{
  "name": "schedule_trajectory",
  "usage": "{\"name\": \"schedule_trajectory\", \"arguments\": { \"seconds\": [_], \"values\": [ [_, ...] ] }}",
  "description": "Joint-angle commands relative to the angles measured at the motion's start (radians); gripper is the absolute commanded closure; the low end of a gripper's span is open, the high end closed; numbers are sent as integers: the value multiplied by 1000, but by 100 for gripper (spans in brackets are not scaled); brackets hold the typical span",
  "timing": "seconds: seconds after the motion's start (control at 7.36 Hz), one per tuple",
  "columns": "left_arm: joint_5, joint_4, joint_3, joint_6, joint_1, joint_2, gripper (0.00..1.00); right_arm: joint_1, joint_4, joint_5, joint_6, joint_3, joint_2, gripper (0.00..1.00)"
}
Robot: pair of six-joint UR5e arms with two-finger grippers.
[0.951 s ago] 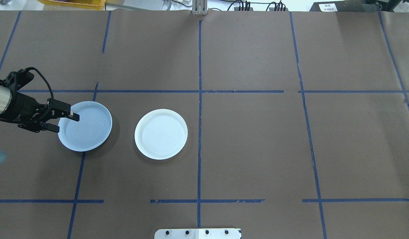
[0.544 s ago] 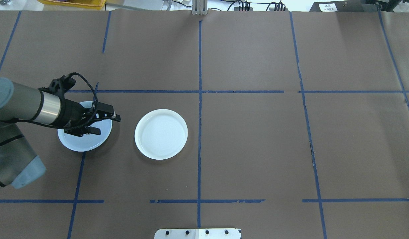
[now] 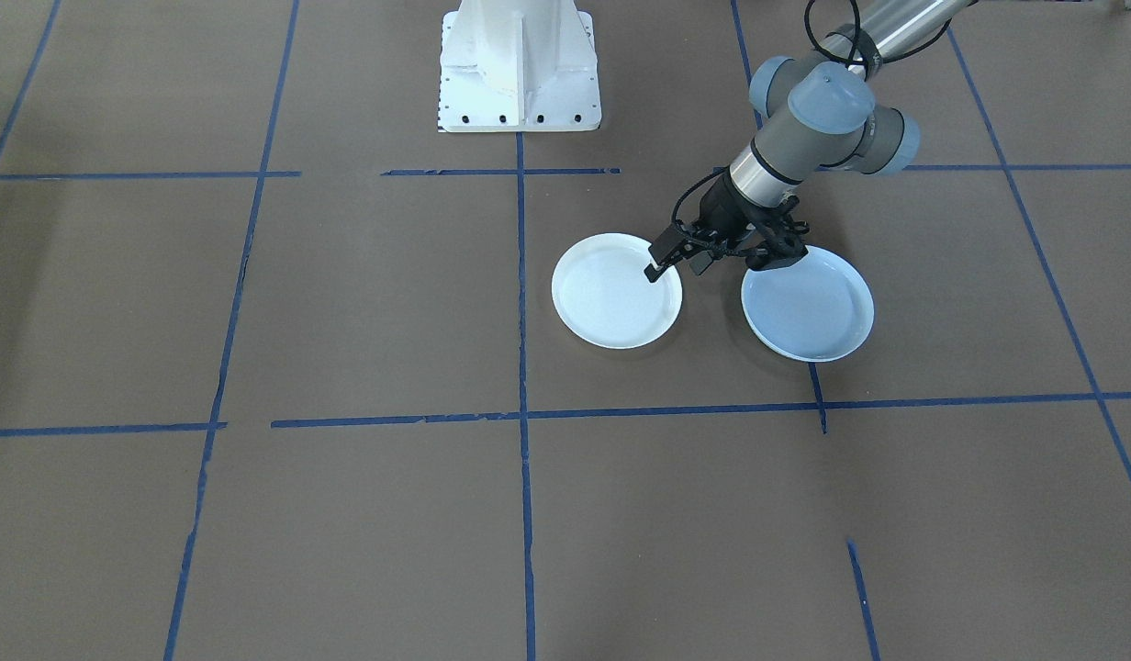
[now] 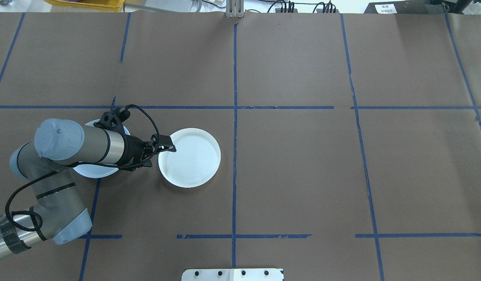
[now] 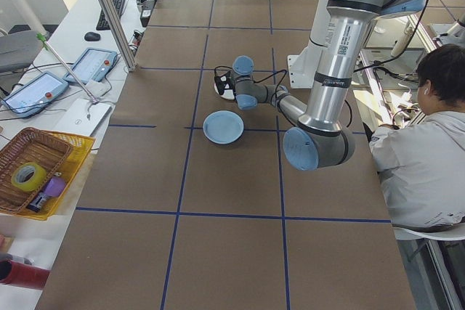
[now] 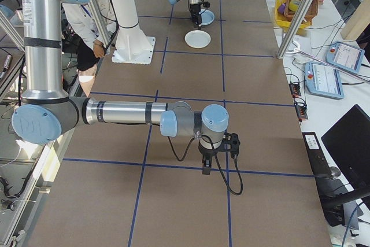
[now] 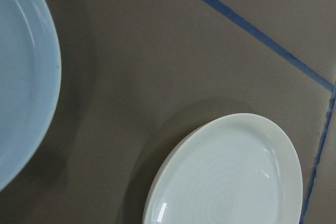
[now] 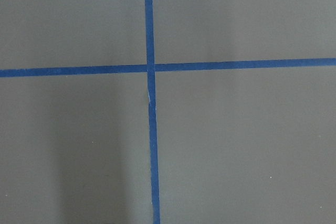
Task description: Stack plate in center
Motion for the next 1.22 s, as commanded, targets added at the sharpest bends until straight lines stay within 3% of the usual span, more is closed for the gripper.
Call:
{"name": "schedule_trajectory", "arguments": {
  "seconds": [0.0, 0.14, 0.27, 0.41, 0.54, 1.09],
  "values": [
    [9, 5, 25, 4, 19, -6, 0, 0, 0, -1, 0, 0, 0, 0],
    [6, 5, 25, 7, 19, -6, 4, 0, 2, -1, 0, 0, 0, 0],
    [2, 4, 24, 10, 19, -6, 41, 0, 0, 1, 0, 0, 0, 0],
    [-17, -5, 21, 13, 19, -6, 93, 0, 0, 1, 0, 0, 0, 0],
    [-88, -4, 22, 13, 19, -2, 100, 0, 0, 1, 0, 0, 0, 0],
    [-98, -8, 4, 15, 16, 5, 100, 0, 2, -1, 0, 0, 0, 0]
  ]
}}
